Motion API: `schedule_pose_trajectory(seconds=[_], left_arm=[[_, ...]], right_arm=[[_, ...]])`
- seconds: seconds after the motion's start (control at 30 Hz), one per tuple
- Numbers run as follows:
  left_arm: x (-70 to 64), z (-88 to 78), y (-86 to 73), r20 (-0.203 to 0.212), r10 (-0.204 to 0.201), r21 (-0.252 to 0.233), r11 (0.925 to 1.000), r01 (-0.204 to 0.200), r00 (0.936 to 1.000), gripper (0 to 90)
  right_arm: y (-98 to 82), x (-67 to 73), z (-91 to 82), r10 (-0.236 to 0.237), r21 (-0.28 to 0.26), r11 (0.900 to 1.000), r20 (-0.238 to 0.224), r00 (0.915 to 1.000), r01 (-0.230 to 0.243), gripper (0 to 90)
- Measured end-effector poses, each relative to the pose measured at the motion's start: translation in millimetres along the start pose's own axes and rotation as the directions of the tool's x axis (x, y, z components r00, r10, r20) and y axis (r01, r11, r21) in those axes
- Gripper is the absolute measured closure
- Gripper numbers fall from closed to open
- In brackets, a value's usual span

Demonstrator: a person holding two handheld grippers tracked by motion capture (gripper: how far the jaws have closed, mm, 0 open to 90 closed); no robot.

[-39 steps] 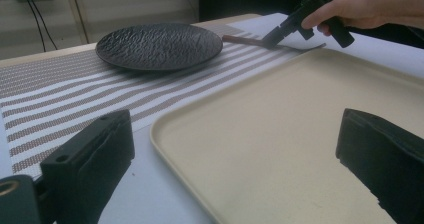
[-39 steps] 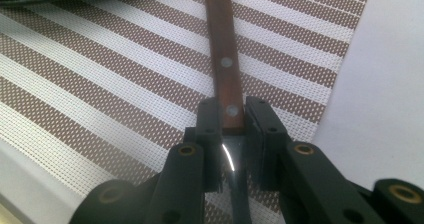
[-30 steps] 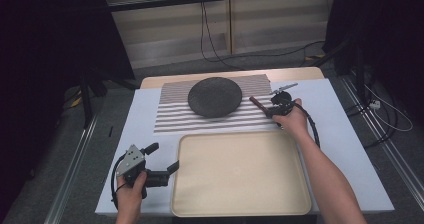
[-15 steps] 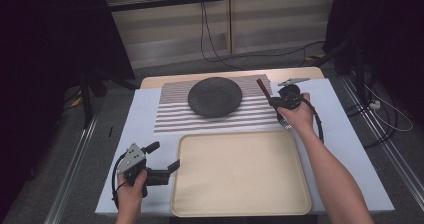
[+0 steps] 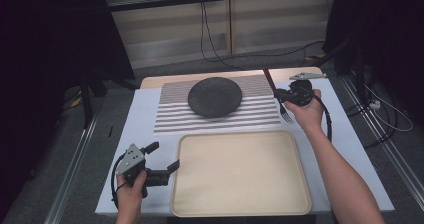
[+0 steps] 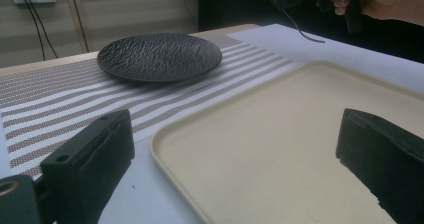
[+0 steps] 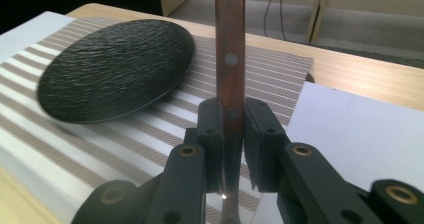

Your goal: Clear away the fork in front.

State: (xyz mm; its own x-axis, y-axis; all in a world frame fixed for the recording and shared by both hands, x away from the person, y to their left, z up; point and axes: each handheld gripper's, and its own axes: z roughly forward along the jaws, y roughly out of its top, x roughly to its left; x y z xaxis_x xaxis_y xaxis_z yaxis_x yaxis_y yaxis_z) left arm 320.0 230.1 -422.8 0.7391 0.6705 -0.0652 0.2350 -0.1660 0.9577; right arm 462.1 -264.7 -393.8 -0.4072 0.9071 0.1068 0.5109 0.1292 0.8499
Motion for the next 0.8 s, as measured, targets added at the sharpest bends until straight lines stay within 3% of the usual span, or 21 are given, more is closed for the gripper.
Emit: schedule_pose_trajectory(seconds=[0.13, 0.33, 0.8], left_arm=[[-1.2, -0.4, 0.4, 0.004, 0.002, -0.003, 1.0, -0.002, 1.0, 2.5], [-3.4, -0.1, 0.9, 0.006, 0.0, -0.002, 1.0, 0.0, 1.0, 2.5], [-7.3, 3.2, 2.4, 0.016, 0.007, 0.003, 1.0, -0.007, 0.9999, 2.5]], right_arm=[[-7.2, 13.0, -6.8, -0.039, 0.018, 0.999, -0.044, 0.9983, 0.04, 78.7], [-22.8, 28.1, -19.7, -0.026, -0.015, 1.0, -0.13, 0.9911, 0.025, 78.6], [-49.4, 45.0, -48.2, -0.018, -0.058, 0.998, -0.205, 0.9785, 0.006, 78.6]])
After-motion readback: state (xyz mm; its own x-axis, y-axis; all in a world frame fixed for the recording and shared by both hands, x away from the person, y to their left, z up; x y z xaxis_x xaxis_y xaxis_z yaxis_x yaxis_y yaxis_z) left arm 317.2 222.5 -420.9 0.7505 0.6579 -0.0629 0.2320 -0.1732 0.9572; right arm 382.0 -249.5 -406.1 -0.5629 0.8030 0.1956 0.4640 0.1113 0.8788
